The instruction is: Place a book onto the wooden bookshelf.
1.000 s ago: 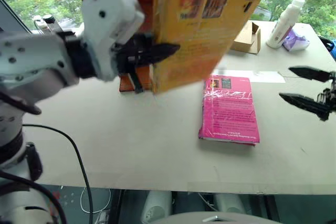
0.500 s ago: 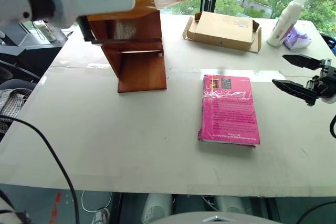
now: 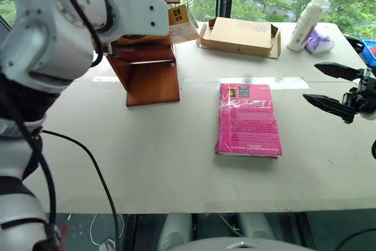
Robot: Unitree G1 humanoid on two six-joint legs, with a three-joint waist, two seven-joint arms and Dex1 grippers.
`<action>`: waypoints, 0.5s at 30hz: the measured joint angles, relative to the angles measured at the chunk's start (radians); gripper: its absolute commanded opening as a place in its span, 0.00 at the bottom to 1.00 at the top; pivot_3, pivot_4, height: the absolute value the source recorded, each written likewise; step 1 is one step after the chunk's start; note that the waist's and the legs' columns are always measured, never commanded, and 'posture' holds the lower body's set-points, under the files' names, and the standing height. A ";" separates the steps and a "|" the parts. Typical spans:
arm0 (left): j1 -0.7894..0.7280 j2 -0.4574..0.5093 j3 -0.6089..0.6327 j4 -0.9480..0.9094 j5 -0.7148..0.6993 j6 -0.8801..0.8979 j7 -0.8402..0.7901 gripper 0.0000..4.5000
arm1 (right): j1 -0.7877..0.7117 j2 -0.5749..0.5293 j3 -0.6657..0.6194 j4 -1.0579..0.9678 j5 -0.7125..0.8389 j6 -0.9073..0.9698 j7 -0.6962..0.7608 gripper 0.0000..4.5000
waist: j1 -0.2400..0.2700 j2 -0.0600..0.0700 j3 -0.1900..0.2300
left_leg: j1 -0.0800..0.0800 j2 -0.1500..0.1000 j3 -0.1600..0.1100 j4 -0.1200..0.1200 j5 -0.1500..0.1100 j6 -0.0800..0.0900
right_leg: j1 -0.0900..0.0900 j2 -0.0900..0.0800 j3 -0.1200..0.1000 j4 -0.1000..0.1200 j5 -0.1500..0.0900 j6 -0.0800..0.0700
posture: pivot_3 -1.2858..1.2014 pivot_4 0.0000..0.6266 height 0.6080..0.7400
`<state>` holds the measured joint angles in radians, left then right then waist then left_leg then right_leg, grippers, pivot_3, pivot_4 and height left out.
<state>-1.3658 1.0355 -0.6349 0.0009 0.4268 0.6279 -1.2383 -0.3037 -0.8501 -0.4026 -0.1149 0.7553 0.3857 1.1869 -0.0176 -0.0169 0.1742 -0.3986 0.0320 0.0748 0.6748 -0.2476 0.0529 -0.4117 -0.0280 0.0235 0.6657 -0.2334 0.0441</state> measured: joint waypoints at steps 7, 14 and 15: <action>0.012 -0.042 0.011 0.167 0.064 -0.138 -0.020 0.57 | 0.038 0.001 -0.011 -0.056 0.022 0.012 -0.030 1.00 | -0.025 0.001 0.000 | 0.001 0.005 0.003 -0.003 0.000 0.000 | -0.003 0.003 0.006 0.000 0.002 0.002 | 0.52 0.24 0.95; 0.087 0.027 0.249 0.010 -0.077 -0.063 -0.142 0.75 | 0.046 -0.003 -0.016 -0.101 0.048 0.050 -0.063 1.00 | -0.015 -0.003 0.002 | -0.023 0.005 0.004 0.002 0.000 -0.001 | -0.022 -0.001 0.003 -0.002 0.004 0.001 | 0.52 0.24 0.95; 0.106 0.040 0.297 -0.034 -0.127 -0.018 -0.173 0.75 | 0.049 -0.007 -0.021 -0.102 0.051 0.052 -0.063 1.00 | -0.013 -0.003 0.002 | -0.027 0.005 0.005 0.003 0.000 -0.001 | -0.024 -0.003 0.002 -0.002 0.004 0.002 | 0.52 0.24 0.95</action>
<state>-1.2601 1.0751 -0.3382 -0.0333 0.3000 0.6095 -1.4114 -0.2543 -0.8571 -0.4232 -0.2170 0.8059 0.4374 1.1239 -0.0305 -0.0197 0.1759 -0.4258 0.0367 0.0795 0.6780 -0.2475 0.0521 -0.4362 -0.0307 0.0254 0.6636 -0.2296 0.0457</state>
